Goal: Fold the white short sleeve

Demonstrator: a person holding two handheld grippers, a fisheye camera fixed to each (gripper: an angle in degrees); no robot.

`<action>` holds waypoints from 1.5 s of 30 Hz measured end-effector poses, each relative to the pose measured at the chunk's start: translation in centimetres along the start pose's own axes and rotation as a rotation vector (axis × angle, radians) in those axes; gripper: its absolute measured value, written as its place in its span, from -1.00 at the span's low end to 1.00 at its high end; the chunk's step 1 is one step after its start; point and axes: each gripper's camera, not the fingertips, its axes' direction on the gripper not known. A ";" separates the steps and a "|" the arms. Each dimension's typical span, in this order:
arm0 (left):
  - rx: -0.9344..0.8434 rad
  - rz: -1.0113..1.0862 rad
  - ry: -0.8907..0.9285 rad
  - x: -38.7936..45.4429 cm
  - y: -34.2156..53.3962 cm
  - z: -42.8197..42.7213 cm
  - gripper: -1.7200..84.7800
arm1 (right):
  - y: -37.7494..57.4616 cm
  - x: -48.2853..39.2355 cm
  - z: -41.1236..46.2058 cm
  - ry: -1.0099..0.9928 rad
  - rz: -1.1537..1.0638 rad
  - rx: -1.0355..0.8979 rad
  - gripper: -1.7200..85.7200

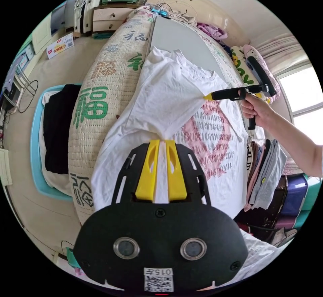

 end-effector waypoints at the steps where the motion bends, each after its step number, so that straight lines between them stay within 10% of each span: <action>1: 0.032 0.043 -0.019 0.1 -0.3 -1.2 -0.86 | 1.0 1.2 -1.5 -0.020 0.036 0.063 -0.86; 19: -0.056 0.552 0.093 5.2 -22.3 2.9 -0.72 | 1.3 6.5 -7.0 0.271 -0.043 0.145 -0.75; 45: -0.116 0.587 -0.178 8.2 -21.0 1.0 -0.96 | 12.5 3.6 -8.1 0.457 0.013 0.166 -0.98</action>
